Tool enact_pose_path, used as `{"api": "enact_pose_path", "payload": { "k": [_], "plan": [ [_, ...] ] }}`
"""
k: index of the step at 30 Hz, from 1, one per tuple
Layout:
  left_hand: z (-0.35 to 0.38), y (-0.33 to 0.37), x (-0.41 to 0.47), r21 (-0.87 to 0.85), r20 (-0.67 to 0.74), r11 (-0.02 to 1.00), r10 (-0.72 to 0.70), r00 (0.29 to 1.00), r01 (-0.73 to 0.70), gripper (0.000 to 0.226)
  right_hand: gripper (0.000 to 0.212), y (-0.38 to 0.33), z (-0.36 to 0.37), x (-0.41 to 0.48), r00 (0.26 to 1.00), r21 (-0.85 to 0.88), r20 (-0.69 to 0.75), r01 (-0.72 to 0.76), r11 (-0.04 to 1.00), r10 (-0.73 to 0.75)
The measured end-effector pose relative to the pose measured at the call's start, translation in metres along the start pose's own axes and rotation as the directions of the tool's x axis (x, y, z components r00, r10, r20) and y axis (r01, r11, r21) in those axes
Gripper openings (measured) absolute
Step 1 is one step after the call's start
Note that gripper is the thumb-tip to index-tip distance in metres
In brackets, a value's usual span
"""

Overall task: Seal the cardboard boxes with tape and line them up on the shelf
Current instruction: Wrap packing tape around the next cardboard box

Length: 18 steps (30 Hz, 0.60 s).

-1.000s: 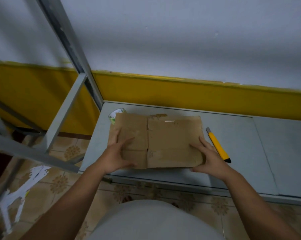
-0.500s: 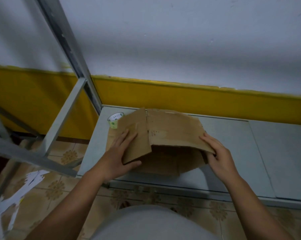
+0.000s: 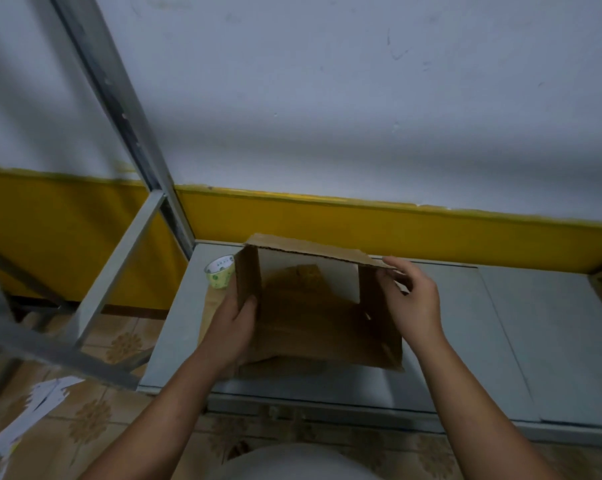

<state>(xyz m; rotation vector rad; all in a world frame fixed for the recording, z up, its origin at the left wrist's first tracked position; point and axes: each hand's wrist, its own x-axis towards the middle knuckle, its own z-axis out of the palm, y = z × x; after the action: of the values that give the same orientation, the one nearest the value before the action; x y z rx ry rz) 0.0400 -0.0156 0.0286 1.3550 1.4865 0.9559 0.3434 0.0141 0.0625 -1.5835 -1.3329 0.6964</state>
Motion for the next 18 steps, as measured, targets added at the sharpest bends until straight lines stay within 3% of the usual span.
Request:
{"api": "enact_pose_path", "payload": {
  "k": [3,6,9,14,16,18],
  "plan": [
    [-0.004,0.005,0.006,0.080,0.008,0.997,-0.021,1.000,0.020,0.063,0.037,0.004,0.003,0.002,0.992,0.041,0.055,-0.115,0.993,0.112],
    [-0.005,0.015,0.009,0.128,-0.023,0.991,-0.037,0.999,0.040,0.071,0.049,0.006,0.003,-0.003,0.962,0.075,0.238,-0.153,0.985,0.131],
    [-0.009,0.020,0.014,0.123,-0.030,0.991,-0.052,0.998,0.056,0.077,0.059,0.010,0.001,-0.014,0.922,0.130,0.368,-0.181,0.975,0.122],
    [-0.008,0.029,0.014,0.052,0.001,0.999,-0.009,1.000,0.008,0.071,0.081,0.010,0.005,-0.020,0.887,0.220,0.440,-0.260,0.940,0.142],
    [-0.007,0.024,0.014,0.007,0.009,1.000,0.002,1.000,-0.002,0.065,0.082,0.015,0.007,-0.017,0.878,0.254,0.450,-0.299,0.920,0.162],
    [-0.006,0.020,0.015,-0.059,0.011,0.998,0.005,1.000,-0.005,0.059,0.069,0.021,0.008,-0.012,0.874,0.274,0.455,-0.320,0.907,0.171]
  ]
}}
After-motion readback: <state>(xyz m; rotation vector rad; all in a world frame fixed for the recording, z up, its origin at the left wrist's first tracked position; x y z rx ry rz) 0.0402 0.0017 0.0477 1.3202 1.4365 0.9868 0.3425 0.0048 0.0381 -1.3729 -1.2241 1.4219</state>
